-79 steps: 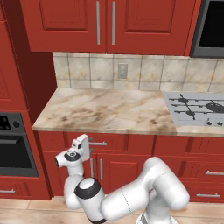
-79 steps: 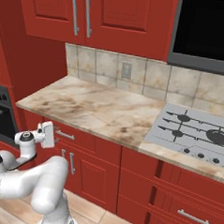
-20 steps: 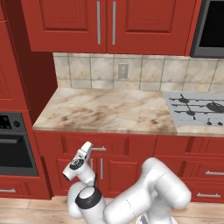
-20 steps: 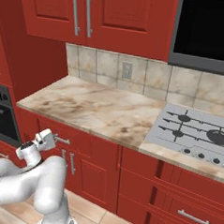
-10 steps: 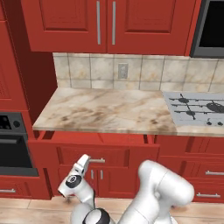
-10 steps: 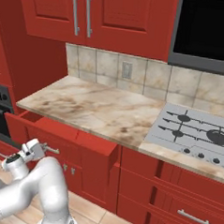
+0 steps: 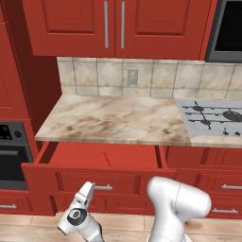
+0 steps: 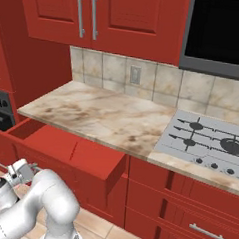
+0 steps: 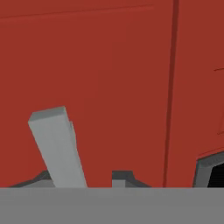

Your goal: Take a straw from the drawer in front and place it inside the glass cup on the dining counter.

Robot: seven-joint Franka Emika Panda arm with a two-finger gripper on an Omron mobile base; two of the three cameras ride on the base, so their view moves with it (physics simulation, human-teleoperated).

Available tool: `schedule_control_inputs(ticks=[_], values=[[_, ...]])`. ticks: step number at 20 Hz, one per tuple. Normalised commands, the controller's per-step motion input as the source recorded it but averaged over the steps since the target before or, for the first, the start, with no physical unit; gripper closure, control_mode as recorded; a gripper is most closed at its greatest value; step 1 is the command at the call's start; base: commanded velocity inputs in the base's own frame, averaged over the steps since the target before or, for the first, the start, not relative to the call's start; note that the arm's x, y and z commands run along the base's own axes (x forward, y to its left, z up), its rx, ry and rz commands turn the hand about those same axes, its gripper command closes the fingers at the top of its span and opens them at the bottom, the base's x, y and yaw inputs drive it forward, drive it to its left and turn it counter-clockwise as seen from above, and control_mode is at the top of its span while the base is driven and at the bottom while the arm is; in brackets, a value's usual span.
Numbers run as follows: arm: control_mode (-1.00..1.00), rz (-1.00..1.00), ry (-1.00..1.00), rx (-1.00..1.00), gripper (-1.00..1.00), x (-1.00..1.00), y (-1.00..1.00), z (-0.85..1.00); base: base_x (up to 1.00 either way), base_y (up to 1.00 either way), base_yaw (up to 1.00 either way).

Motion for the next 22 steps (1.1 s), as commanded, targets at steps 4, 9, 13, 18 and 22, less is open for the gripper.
schedule_control_inputs(ticks=[4,9,13,18,22], values=[[-1.00,0.00,0.00,-0.01,1.00,-0.67,0.44,0.17,0.00,0.00,0.00],[-1.00,0.00,0.00,-0.01,1.00,-0.54,0.45,0.14,0.00,0.00,0.00],[-1.00,0.00,0.03,-0.01,-1.00,-0.37,0.53,0.08,0.00,0.00,0.00],[-1.00,0.00,0.21,0.01,-1.00,-0.01,0.15,0.12,0.00,0.00,0.00],[-1.00,0.00,0.45,0.14,-1.00,-0.07,0.00,0.17,0.00,0.00,0.00]])
